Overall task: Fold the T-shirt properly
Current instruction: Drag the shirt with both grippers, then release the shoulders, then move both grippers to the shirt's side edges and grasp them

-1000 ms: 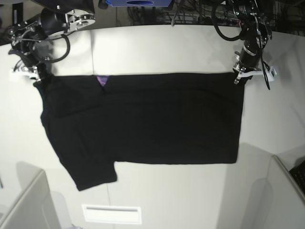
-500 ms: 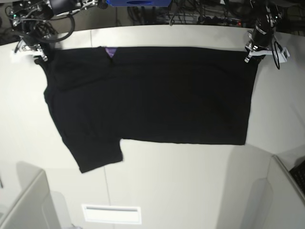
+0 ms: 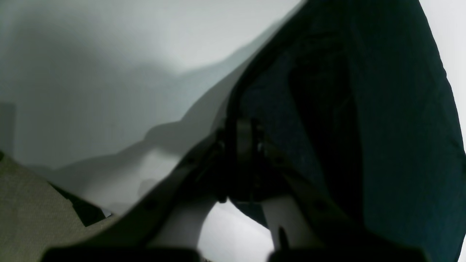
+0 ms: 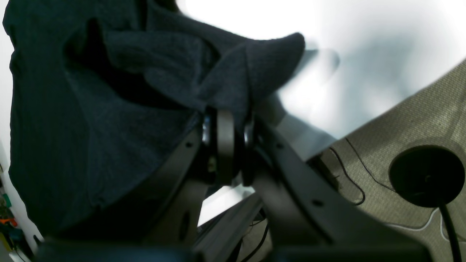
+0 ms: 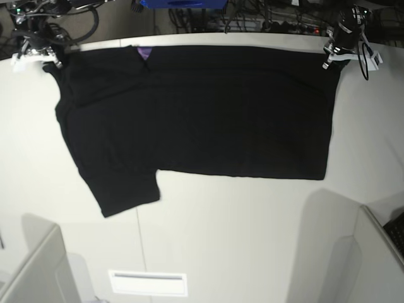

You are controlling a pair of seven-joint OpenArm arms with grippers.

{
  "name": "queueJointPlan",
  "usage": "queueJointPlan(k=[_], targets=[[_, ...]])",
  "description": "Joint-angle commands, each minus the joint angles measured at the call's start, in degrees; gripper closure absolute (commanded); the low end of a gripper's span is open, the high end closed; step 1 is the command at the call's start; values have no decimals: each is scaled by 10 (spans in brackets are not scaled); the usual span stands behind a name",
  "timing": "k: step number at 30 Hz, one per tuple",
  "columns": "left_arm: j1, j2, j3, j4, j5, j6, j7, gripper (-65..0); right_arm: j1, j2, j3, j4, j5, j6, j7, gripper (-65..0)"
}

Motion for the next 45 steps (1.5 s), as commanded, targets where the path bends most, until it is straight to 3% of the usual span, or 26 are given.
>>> queueJointPlan(k=[1,2,3,5,7,11,15,20,23,29,33,36,39,41,43,45], targets=[[6,-6,-4,11,-2,-2,-11,0,-1,8,1,12,9,3,5,0],[9,-7,-4,11,-2,-2,-10,0,-3,9,1,12,9,3,-4,0],[12,-7,-5,11,-2,-2,-9,0,-4,10,1,13,9,3,-15,-41],[12,-7,-8,11,-2,0,10,0,-3,11,2,23,9,3,-31,-213],[10,-4,-38,11,-2,0,43,-142,-6,7,22,49,9,3,-36,-338],[-8,5,-114,11,-2,0,101,-423,0,6,55,83,9,3,-38,-315],[-36,6,-173,13,-2,-2,133,-564,2,11,55,83,9,3,-35,-314],[-77,-3,-254,32,-2,-2,160,-569,34,57,55,84,8,3,-36,-314],[-99,-33,-265,64,-2,-3,191,-569,73,98,55,82,5,3,-35,-314],[-177,-51,-265,79,-2,-3,271,-569,136,159,-71,8,5,3,-20,-314],[-235,-51,-250,78,-2,-3,326,-569,178,207,-225,-123,4,2,82,-314],[-249,-56,-202,77,3,-3,327,-569,211,241,-329,-221,4,-1,166,-314],[-249,-75,-141,77,3,-3,327,-569,259,271,-421,-325,4,-68,239,-344],[-249,-86,-120,77,3,-3,327,-569,292,282,-468,-382,5,-99,270,-414],[-249,-90,-115,76,4,-3,327,-569,325,292,-511,-438,5,-106,302,-455],[-251,-90,-115,76,4,-3,327,-569,355,297,-543,-490,5,-106,336,-455]])
